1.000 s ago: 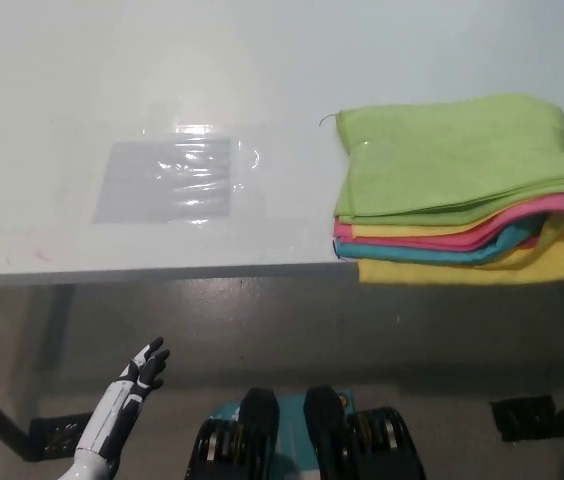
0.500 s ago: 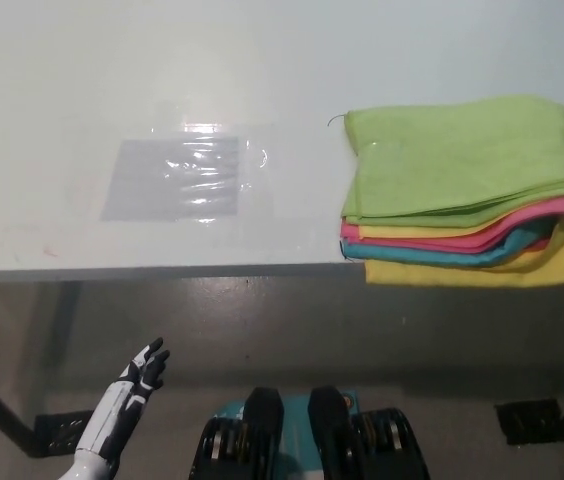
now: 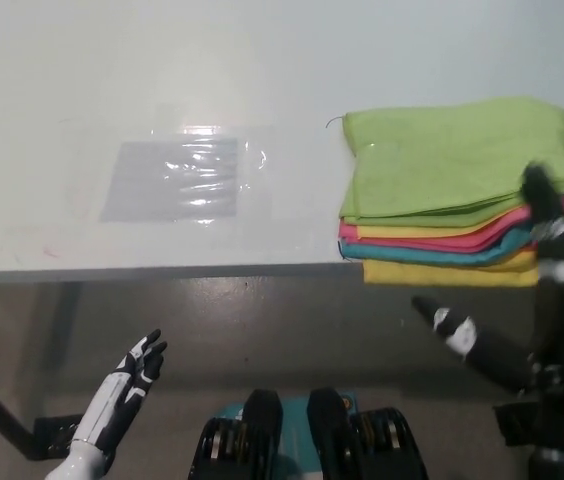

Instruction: A stack of folded microfibre clothes with a single fold is kept infront of the robot. the robot uses its right hand to grab one end of the clothes and pulla it away from the other end to unfold

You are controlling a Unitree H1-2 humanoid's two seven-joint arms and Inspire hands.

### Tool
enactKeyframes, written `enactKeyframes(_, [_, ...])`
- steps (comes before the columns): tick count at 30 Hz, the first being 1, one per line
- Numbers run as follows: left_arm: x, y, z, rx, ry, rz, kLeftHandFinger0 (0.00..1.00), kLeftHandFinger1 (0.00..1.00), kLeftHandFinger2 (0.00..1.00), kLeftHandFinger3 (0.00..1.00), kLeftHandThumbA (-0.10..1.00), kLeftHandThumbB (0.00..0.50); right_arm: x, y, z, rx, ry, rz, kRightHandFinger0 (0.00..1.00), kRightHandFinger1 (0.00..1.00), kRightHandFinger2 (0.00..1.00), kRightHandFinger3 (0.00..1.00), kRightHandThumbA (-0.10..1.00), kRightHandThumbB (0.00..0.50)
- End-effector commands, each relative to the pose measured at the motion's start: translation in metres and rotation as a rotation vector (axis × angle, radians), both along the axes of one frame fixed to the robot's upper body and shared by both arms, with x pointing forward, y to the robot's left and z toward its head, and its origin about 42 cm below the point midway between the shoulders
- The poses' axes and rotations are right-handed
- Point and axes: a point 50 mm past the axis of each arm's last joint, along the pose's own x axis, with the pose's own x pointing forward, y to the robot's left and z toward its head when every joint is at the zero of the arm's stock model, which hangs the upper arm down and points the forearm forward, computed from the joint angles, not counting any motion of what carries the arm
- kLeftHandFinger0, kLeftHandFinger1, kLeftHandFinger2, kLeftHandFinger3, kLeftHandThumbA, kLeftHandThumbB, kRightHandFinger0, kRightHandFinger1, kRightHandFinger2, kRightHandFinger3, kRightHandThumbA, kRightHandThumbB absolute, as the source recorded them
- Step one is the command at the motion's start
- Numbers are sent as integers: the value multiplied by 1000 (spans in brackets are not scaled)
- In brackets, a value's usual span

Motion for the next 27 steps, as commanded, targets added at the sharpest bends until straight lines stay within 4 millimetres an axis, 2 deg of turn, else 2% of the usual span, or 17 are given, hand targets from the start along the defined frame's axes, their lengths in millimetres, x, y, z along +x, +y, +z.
enactKeyframes(1, [8,2,12,2,-60,-33,1000,1000,1000,1000,936,206,4,1,-26,-45,33,41,1000,1000,1000,1000,1000,171])
enactKeyframes(2, [8,2,12,4,-62,-33,1000,1000,1000,1000,936,206,6,0,-33,-57,64,41,1000,1000,1000,1000,1000,167])
enactKeyframes(3, [8,3,12,4,-67,-38,1000,1000,1000,1000,938,206,10,-3,-48,-66,123,47,1000,1000,1000,1000,1000,162])
enactKeyframes(4, [8,3,12,8,-75,-39,1000,1000,1000,1000,945,205,15,-6,-61,-80,177,46,1000,1000,1000,1000,1000,182])
enactKeyframes(5, [8,3,12,13,-83,-40,1000,1000,1000,1000,948,198,19,-9,-68,-82,208,52,1000,1000,1000,1000,1000,181])
enactKeyframes(7, [8,2,11,14,-87,-39,1000,1000,1000,1000,967,206,29,-16,-91,-73,289,60,1000,1000,1000,1000,1000,148])
enactKeyframes(13, [12,0,13,-4,-103,-17,1000,1000,1000,1000,995,202,45,-23,-120,-41,450,101,1000,1000,1000,1000,1000,102])
enactKeyframes(15, [13,-1,16,-16,-105,-12,1000,1000,1000,1000,999,212,46,-24,-135,-67,536,128,1000,1000,1000,1000,1000,116])
enactKeyframes(20, [19,-5,18,-15,-119,-22,1000,1000,1000,1000,1000,229,39,-20,-143,-92,603,188,1000,1000,1000,1000,1000,146])
enactKeyframes(22, [20,-8,20,-14,-121,-33,1000,1000,1000,1000,1000,226,37,-18,-144,-104,617,198,1000,1000,1000,1000,1000,184])
enactKeyframes(24, [23,-10,22,-12,-127,-39,1000,1000,1000,1000,1000,228,37,-20,-144,-103,623,198,1000,1000,1000,1000,1000,194])
enactKeyframes(27, [28,-14,28,-15,-136,-45,1000,1000,1000,1000,994,228,39,-25,-142,-99,626,198,1000,1000,1000,1000,1000,179])
